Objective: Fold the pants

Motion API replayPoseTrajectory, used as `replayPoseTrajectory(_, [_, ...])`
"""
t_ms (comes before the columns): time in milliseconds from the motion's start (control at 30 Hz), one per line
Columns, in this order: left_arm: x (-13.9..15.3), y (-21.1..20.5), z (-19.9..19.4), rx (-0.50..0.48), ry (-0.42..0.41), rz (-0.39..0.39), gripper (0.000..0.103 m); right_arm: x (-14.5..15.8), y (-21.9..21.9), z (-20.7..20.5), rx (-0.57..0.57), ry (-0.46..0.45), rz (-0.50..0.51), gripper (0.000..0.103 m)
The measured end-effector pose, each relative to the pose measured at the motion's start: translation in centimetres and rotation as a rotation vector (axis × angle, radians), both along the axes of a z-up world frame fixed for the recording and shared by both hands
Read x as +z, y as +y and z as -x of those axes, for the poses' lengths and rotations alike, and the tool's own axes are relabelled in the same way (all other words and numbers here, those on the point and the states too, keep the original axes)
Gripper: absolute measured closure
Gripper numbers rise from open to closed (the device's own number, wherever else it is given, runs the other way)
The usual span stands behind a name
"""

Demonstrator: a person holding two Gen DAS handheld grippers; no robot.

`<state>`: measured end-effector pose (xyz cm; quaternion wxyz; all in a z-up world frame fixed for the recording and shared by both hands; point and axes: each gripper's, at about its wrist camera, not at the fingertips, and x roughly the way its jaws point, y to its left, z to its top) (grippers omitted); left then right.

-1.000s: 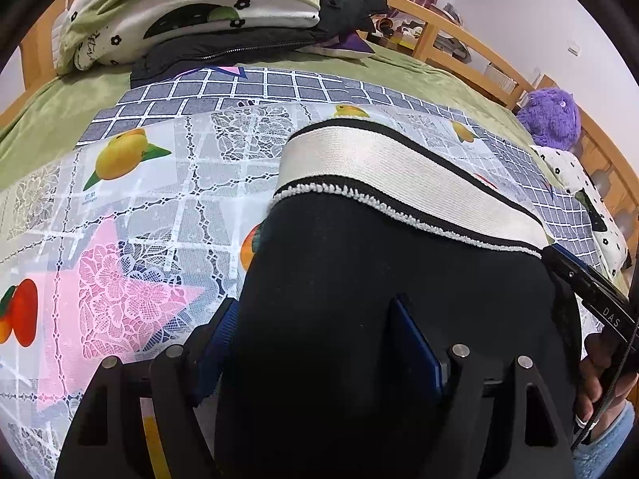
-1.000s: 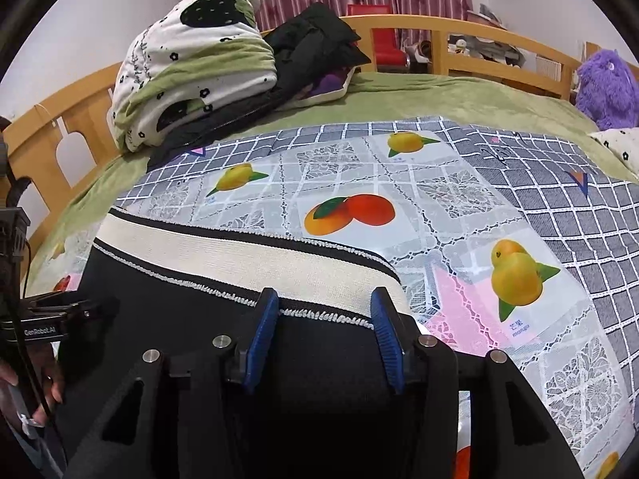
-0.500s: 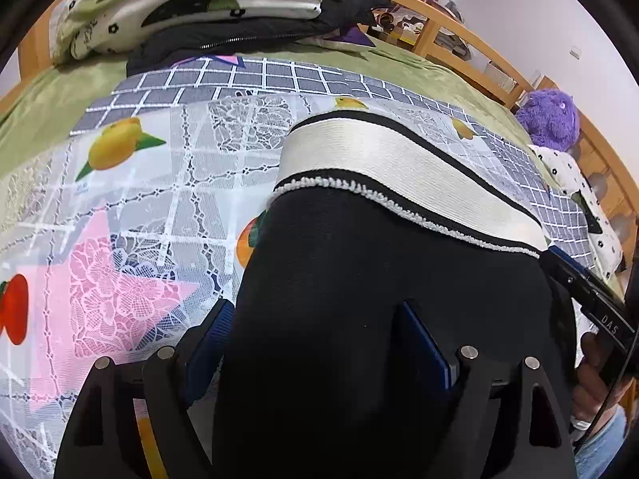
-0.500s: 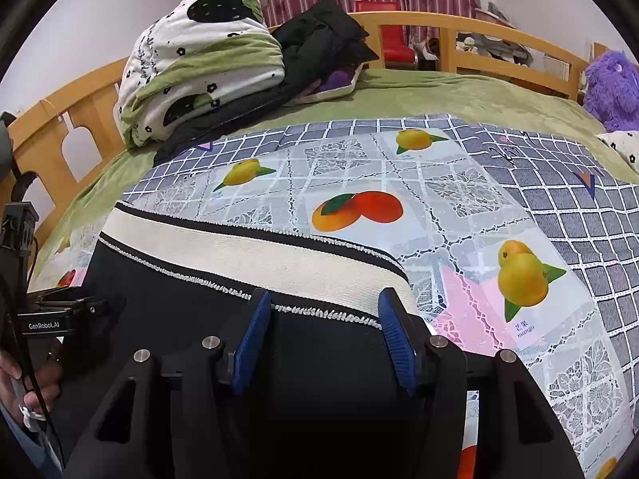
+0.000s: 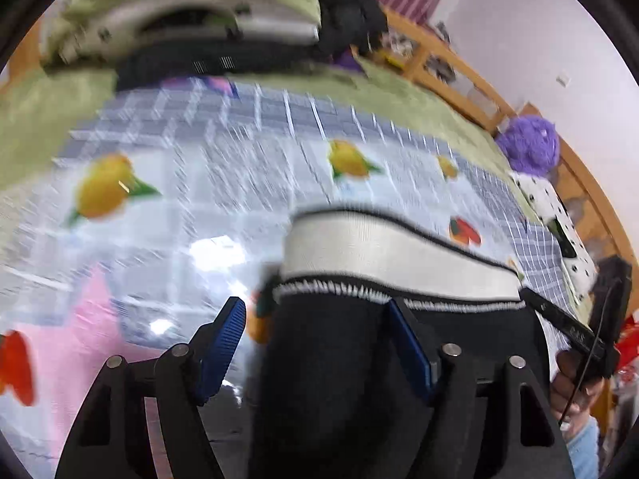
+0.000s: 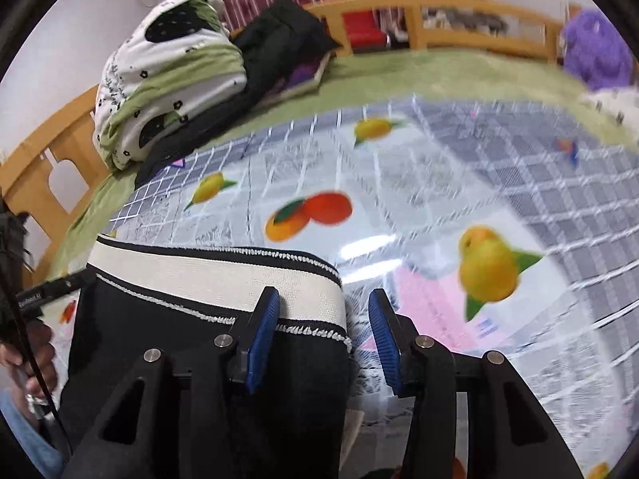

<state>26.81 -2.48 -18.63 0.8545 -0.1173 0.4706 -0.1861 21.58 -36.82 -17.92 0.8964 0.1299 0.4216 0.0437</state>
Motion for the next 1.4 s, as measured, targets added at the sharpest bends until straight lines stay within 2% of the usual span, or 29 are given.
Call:
replayPoseTrajectory(33, [-0.5, -0.3, -0.2, -0.004, -0.004, -0.004, 0.039, 0.0, 0.0, 0.0, 0.0, 0.0, 0.0, 0.058])
replayPoseTrajectory(67, [-0.8, -0.5, -0.3, -0.017, 0.0, 0.014, 0.052, -0.3, -0.2, -0.3, -0.001, 0.009, -0.013, 0.058])
replayPoseTrajectory(100, [-0.9, -0.4, -0.3, -0.019, 0.008, 0.04, 0.053, -0.5, -0.5, -0.5, -0.005, 0.016, -0.022, 0.058])
replayPoseTrajectory(167, [-0.8, -0.5, -0.2, -0.013, -0.008, 0.038, 0.056, -0.9, -0.7, -0.6, -0.024, 0.026, -0.019, 0.058])
replayPoseTrajectory(267, [-1.0, -0.8, 0.0, -0.008, -0.029, 0.014, 0.055, -1.0, -0.1, -0.6, -0.034, 0.016, 0.015, 0.058])
replayPoseTrajectory(300, [-0.8, -0.7, 0.0, -0.005, -0.028, 0.013, 0.052, -0.9, 0.2, -0.7, -0.033, 0.011, 0.038, 0.058])
replayPoseTrajectory(367, [-0.4, -0.6, 0.4, 0.02, -0.035, -0.014, 0.041, -0.7, 0.2, -0.6, -0.034, 0.004, 0.041, 0.058])
replayPoseTrajectory(500, [1.8, -1.1, 3.0, 0.012, -0.08, -0.102, 0.042, 0.8, -0.2, 1.0, -0.05, -0.013, -0.01, 0.057])
replayPoseTrajectory(600, [3.2, -1.2, 6.2, -0.018, -0.124, -0.139, 0.042, 2.0, 1.0, 3.7, 0.014, -0.03, -0.016, 0.057])
replayPoseTrajectory(733, [3.5, -1.2, 11.2, -0.067, -0.137, -0.253, 0.042, 1.7, 3.7, 8.2, 0.089, -0.02, 0.131, 0.052])
replayPoseTrajectory(800, [3.7, -0.5, 13.7, -0.079, -0.171, -0.287, 0.042, 1.5, 4.3, 10.2, 0.094, -0.019, 0.166, 0.052])
replayPoseTrajectory(900, [3.9, 2.1, 17.6, -0.093, -0.174, -0.249, 0.042, 1.8, 3.5, 13.6, 0.086, -0.014, 0.12, 0.052])
replayPoseTrajectory(1033, [2.5, 5.0, 21.8, -0.124, -0.125, -0.191, 0.042, 1.4, 2.4, 17.7, 0.041, -0.005, 0.098, 0.052])
replayPoseTrajectory(1167, [1.1, 6.0, 24.3, -0.134, -0.096, -0.233, 0.042, 0.8, 1.6, 20.3, 0.015, 0.014, 0.071, 0.052])
replayPoseTrajectory(1233, [0.7, 5.8, 24.8, -0.129, -0.098, -0.294, 0.042, 0.8, 1.3, 21.0, 0.004, 0.013, 0.068, 0.052])
replayPoseTrajectory(1333, [0.3, 5.1, 25.3, -0.147, -0.104, -0.36, 0.051, 0.8, 1.1, 21.4, -0.006, 0.018, 0.056, 0.052])
replayPoseTrajectory(1400, [0.1, 4.6, 25.4, -0.155, -0.107, -0.378, 0.051, 0.8, 1.2, 21.5, -0.007, 0.018, 0.051, 0.052])
